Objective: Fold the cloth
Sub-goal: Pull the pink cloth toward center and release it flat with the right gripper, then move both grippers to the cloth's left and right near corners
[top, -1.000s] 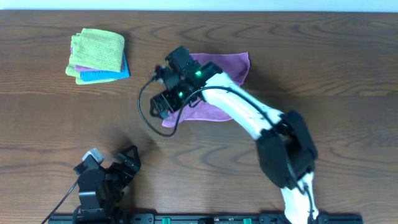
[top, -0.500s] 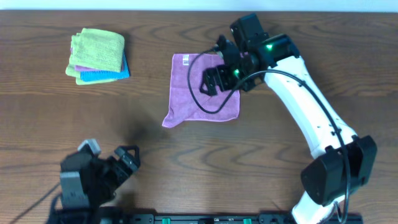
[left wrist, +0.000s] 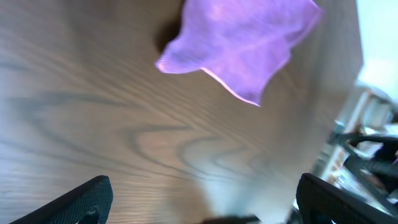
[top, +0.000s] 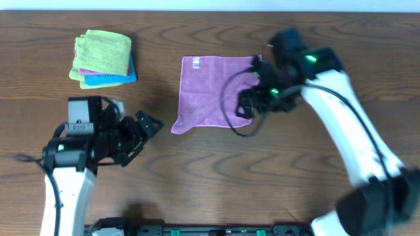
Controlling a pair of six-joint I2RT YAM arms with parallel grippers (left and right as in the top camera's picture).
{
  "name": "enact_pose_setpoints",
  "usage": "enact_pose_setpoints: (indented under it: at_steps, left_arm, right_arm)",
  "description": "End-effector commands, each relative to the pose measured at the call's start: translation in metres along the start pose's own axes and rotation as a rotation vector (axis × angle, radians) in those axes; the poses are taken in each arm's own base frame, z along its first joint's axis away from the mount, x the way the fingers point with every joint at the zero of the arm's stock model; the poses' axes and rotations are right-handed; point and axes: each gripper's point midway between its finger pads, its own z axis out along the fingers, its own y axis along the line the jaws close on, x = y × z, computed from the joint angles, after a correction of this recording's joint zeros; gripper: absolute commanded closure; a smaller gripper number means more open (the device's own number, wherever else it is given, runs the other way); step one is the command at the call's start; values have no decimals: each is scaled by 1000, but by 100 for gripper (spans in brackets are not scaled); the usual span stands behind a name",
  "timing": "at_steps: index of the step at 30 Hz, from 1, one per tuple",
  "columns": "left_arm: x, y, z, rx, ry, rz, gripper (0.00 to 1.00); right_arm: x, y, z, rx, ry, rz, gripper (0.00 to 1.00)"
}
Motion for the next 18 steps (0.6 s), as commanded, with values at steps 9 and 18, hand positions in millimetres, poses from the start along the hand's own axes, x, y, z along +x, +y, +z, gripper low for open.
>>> enact_pose_setpoints:
  at_steps: [9,18]
  left_arm:
    - [-8,-15,25,50,97,-105,4]
    - [-22,0,94,-111,109,-96,4]
  right_arm:
    - [52,-41,37,-207,-197,243,1]
    - [30,-52,75,-273,-279,397,1]
